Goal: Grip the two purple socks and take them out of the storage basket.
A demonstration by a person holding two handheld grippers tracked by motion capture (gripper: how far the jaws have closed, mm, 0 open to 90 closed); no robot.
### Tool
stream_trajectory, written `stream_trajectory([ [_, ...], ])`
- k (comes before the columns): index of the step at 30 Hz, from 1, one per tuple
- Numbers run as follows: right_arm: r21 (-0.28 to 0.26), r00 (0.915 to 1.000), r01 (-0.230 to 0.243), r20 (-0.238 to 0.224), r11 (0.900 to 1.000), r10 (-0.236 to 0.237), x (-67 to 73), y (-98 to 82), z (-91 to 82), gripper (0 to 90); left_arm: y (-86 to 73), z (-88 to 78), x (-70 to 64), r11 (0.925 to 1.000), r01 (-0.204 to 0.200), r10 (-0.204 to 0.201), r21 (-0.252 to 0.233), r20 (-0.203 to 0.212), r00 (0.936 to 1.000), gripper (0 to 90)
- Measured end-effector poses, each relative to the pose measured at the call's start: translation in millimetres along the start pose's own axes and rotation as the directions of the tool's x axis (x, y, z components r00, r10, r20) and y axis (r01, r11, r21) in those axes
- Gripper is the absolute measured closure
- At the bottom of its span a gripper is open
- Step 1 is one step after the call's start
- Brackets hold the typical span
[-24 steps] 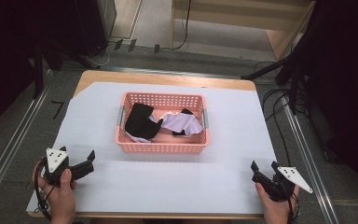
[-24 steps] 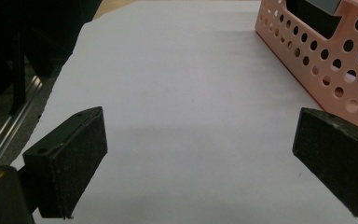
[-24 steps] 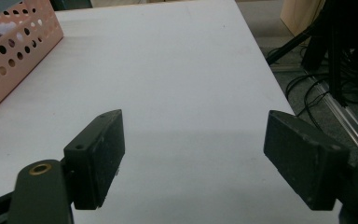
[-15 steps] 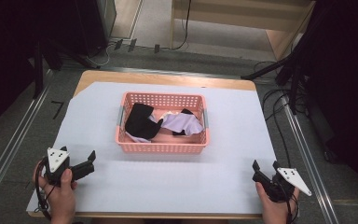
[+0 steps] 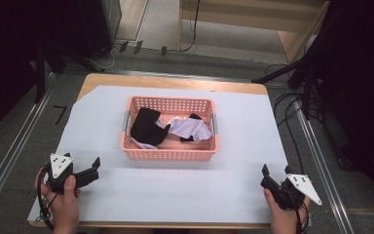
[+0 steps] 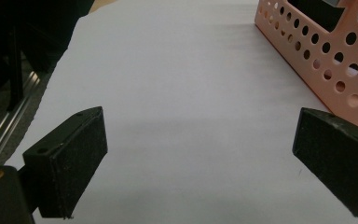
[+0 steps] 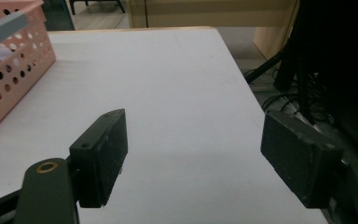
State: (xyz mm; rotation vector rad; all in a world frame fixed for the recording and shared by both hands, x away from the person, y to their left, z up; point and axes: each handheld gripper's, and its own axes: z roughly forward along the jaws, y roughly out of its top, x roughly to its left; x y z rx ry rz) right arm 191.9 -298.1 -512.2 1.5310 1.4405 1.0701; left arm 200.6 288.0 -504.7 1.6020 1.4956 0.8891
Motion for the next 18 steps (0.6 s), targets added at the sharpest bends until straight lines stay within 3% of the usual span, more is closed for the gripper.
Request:
stream_trajectory([
  [3,-0.002,0.9998,0.001,-0.021,1.000,-0.001,3.1,2.8,0.2,24.1,0.0,-0.2,0.0,1.0000,-0.001,0.001,0.001,0.002,1.0000,3.9],
  [8,-0.002,0.9952,-0.059,-0.079,0.998,0.059,7.3,9.5,3.9,29.2,-0.1,-0.5,-0.1,1.0000,-0.001,0.001,0.000,0.002,1.0000,3.8],
  [10,-0.007,0.9936,-0.060,-0.096,0.998,0.060,9.2,12.7,5.7,31.5,-0.2,-0.7,0.0,1.0000,0.000,0.000,-0.002,0.006,1.0000,3.8],
  [18,0.014,0.9877,-0.072,-0.138,0.997,0.073,32.5,31.3,19.4,42.6,0.1,0.0,0.4,1.0000,-0.002,0.002,0.003,0.006,1.0000,3.8],
])
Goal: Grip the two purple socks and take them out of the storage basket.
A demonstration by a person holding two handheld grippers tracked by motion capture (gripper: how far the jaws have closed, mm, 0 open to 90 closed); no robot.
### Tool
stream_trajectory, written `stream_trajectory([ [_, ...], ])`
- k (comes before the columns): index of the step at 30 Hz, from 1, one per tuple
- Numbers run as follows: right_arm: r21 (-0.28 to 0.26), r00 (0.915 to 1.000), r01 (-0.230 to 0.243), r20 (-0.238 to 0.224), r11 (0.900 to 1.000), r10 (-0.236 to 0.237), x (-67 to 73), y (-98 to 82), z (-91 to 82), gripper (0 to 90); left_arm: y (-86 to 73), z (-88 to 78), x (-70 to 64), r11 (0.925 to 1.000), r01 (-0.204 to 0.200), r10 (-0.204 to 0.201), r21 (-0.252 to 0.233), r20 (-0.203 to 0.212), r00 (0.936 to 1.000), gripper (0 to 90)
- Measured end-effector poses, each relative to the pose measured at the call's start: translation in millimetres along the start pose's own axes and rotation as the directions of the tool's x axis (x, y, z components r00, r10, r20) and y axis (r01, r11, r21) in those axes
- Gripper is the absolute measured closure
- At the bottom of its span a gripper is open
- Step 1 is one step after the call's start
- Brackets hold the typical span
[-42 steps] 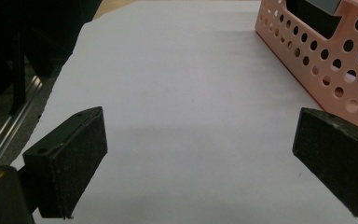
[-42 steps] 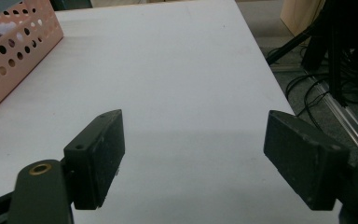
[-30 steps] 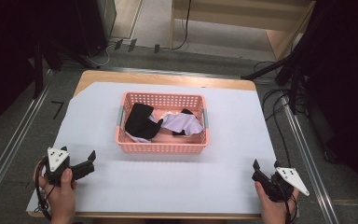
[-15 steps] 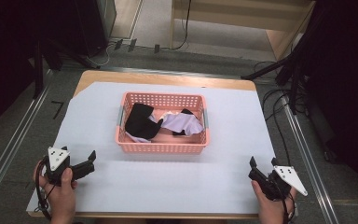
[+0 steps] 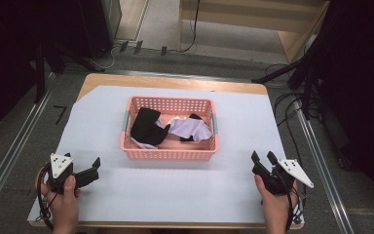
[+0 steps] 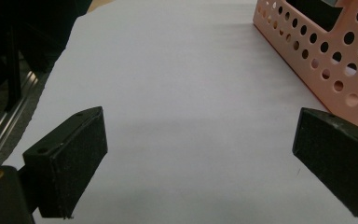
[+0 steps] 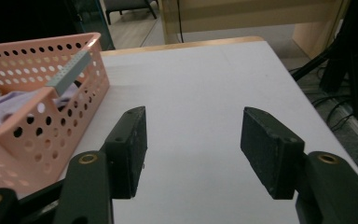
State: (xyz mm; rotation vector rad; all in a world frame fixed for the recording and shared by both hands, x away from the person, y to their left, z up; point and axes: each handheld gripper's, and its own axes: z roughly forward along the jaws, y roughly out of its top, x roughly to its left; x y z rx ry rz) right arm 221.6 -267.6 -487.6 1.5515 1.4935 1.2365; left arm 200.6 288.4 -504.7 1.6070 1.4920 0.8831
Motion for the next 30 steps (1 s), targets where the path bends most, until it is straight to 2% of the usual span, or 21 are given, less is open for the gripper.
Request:
stream_trajectory([
  [2,0.000,1.0000,-0.004,-0.003,1.000,0.004,2.6,1.1,1.3,42.9,0.0,-0.2,0.3,1.0000,0.002,-0.002,-0.001,0.000,1.0000,3.8],
  [8,0.001,0.9986,0.016,-0.051,1.000,-0.016,22.2,10.8,10.6,44.4,0.3,0.6,0.0,1.0000,0.000,0.000,0.008,0.005,1.0000,3.9],
  [12,0.003,0.9965,0.012,-0.083,1.000,-0.012,36.6,20.6,13.1,48.8,0.5,0.9,0.1,0.9999,0.001,-0.001,0.012,0.007,1.0000,3.8],
  [16,0.009,0.9958,0.023,-0.089,1.000,-0.022,45.9,28.4,16.6,48.9,0.9,1.1,0.9,0.9998,0.002,-0.002,0.020,0.011,0.9999,3.8],
  [17,0.011,0.9953,0.027,-0.093,1.000,-0.026,49.3,31.0,18.0,49.1,0.9,1.3,0.8,0.9998,0.001,-0.002,0.021,0.009,1.0000,3.8],
  [18,0.018,0.9931,0.036,-0.112,0.999,-0.034,58.6,35.8,21.7,49.4,0.9,1.5,0.5,0.9998,0.000,-0.001,0.021,0.007,1.0000,3.9],
  [21,0.022,0.9913,0.048,-0.123,0.999,-0.045,66.7,38.3,25.4,49.4,0.9,1.7,0.5,0.9998,0.000,0.000,0.021,0.009,1.0000,3.9],
  [22,0.028,0.9886,0.073,-0.134,0.997,-0.069,77.0,40.0,30.9,49.6,1.0,1.8,0.6,0.9998,0.000,0.000,0.022,0.010,0.9999,3.9],
  [23,0.028,0.9886,0.073,-0.134,0.997,-0.069,77.0,40.0,30.9,49.6,1.0,1.8,0.5,0.9998,0.001,-0.001,0.022,0.008,1.0000,3.9],
  [25,0.043,0.9846,0.091,-0.154,0.995,-0.083,89.0,40.6,39.4,49.6,0.9,2.2,0.5,0.9997,0.003,-0.003,0.022,0.011,0.9999,3.9],
  [26,0.043,0.9846,0.091,-0.154,0.995,-0.083,89.0,40.6,39.4,49.6,0.9,2.2,0.5,0.9997,0.003,-0.003,0.022,0.011,0.9999,3.9],
  [27,0.053,0.9845,0.088,-0.157,0.995,-0.078,92.0,40.6,41.2,49.6,1.0,2.2,0.4,0.9997,0.002,-0.002,0.025,0.009,1.0000,3.9],
  [29,0.088,0.9808,0.110,-0.171,0.990,-0.094,102.4,41.0,49.0,49.1,1.2,2.6,0.1,0.9996,0.003,-0.003,0.028,0.010,0.9999,3.9],
  [30,0.088,0.9808,0.110,-0.171,0.990,-0.094,102.4,41.0,49.0,49.1,1.3,2.5,0.2,0.9995,0.000,0.000,0.031,0.012,0.9999,3.9],
])
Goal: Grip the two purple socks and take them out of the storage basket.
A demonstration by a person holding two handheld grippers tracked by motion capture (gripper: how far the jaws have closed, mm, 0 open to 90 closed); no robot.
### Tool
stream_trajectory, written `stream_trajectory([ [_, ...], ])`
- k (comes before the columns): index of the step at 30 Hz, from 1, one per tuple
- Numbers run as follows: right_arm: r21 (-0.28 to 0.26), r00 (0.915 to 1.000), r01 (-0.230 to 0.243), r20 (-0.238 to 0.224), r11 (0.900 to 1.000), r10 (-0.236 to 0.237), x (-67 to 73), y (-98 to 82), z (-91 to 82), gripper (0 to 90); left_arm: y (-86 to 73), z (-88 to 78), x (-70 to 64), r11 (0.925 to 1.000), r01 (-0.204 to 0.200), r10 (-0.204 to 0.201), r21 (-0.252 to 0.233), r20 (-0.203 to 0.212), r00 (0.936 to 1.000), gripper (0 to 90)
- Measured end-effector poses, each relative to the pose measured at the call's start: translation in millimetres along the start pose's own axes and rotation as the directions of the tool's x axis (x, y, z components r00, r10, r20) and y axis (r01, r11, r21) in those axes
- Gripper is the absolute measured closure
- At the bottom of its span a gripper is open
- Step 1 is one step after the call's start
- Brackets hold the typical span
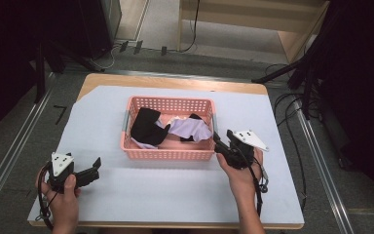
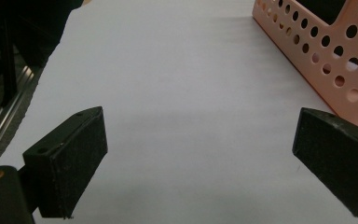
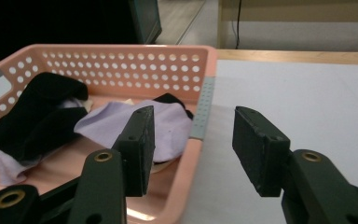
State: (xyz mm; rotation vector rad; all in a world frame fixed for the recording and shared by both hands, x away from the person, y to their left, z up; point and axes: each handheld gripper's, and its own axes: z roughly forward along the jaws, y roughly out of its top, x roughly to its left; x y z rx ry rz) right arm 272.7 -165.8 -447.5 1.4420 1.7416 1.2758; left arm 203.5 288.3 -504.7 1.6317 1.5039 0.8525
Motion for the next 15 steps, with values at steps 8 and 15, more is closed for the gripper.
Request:
stream_trajectory([
  [8,0.031,0.9994,0.000,-0.035,1.000,0.001,18.7,3.1,22.5,45.3,0.3,0.5,0.3,1.0000,-0.004,0.004,0.005,0.004,1.0000,3.9],
  [15,0.079,0.9989,0.041,-0.024,0.996,-0.039,29.0,7.1,35.6,45.8,0.3,0.8,0.1,1.0000,-0.004,0.004,0.007,0.007,1.0000,3.9],
])
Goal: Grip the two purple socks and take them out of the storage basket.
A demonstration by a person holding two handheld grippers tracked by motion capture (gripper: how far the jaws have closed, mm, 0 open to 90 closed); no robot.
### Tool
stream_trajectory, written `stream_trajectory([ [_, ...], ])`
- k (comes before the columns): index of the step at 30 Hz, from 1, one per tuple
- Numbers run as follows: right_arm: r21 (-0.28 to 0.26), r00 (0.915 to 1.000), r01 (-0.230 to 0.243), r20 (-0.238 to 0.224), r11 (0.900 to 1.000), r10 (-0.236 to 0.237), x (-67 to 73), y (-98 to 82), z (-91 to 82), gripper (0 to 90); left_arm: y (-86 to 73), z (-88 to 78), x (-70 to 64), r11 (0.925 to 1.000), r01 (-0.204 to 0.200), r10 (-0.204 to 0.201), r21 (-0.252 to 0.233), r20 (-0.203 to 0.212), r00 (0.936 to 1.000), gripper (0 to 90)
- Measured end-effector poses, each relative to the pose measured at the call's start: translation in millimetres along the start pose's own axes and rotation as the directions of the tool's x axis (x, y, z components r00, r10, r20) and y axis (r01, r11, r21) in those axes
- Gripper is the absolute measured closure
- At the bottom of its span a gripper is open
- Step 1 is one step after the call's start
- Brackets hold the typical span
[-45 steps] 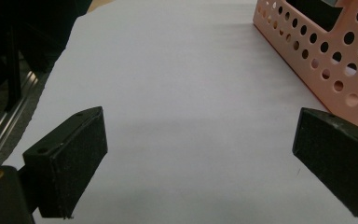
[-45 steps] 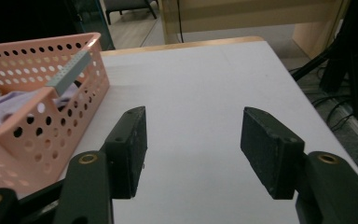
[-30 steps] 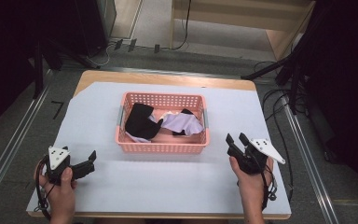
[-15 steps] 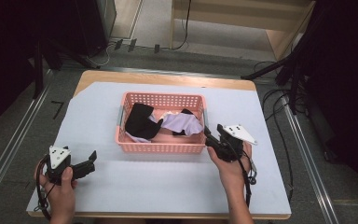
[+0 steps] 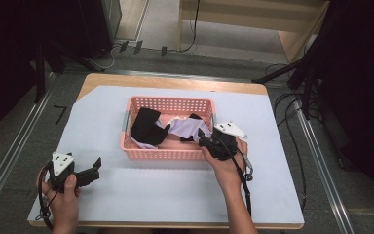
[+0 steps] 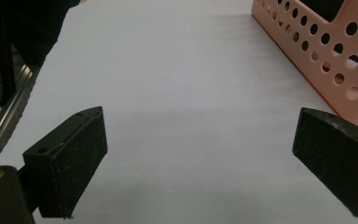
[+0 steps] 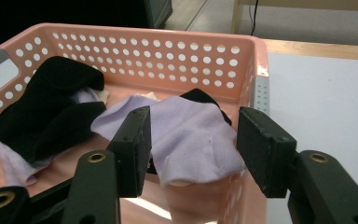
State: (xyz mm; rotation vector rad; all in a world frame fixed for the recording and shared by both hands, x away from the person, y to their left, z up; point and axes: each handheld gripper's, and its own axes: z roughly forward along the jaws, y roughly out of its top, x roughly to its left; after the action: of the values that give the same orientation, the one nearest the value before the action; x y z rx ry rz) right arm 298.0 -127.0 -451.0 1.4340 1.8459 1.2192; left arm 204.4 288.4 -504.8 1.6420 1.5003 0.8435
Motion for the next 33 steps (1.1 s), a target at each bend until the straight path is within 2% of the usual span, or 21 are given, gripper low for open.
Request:
stream_trajectory([
  [4,0.012,0.9995,0.030,0.011,0.999,-0.030,4.5,1.1,7.6,45.7,0.1,0.0,0.3,1.0000,-0.001,0.001,0.003,-0.001,1.0000,3.9],
  [16,0.116,0.9931,0.101,0.046,0.988,-0.107,9.0,3.2,23.3,47.2,0.2,0.4,0.4,1.0000,-0.001,0.001,0.007,0.000,1.0000,3.8],
  [21,0.148,0.9945,0.099,0.020,0.984,-0.103,15.3,9.5,29.5,48.3,0.3,0.9,-0.1,1.0000,0.000,0.000,0.009,-0.002,1.0000,3.9],
  [23,0.173,0.9927,0.115,0.014,0.978,-0.120,19.5,11.1,35.6,49.0,0.4,1.0,-0.2,0.9999,-0.002,0.002,0.011,-0.002,1.0000,3.9],
  [28,0.215,0.9870,0.135,0.057,0.967,-0.151,26.0,12.2,49.1,48.5,0.3,1.2,0.0,1.0000,-0.001,0.001,0.007,0.001,1.0000,3.9],
  [31,0.243,0.9844,0.132,0.081,0.961,-0.156,29.3,13.0,56.0,43.4,0.4,1.3,-0.2,0.9999,-0.002,0.002,0.011,0.001,1.0000,3.9],
  [33,0.239,0.9836,0.136,0.084,0.961,-0.160,30.7,12.5,59.5,41.7,0.5,1.4,-0.3,0.9999,0.000,0.000,0.013,0.003,1.0000,3.9],
])
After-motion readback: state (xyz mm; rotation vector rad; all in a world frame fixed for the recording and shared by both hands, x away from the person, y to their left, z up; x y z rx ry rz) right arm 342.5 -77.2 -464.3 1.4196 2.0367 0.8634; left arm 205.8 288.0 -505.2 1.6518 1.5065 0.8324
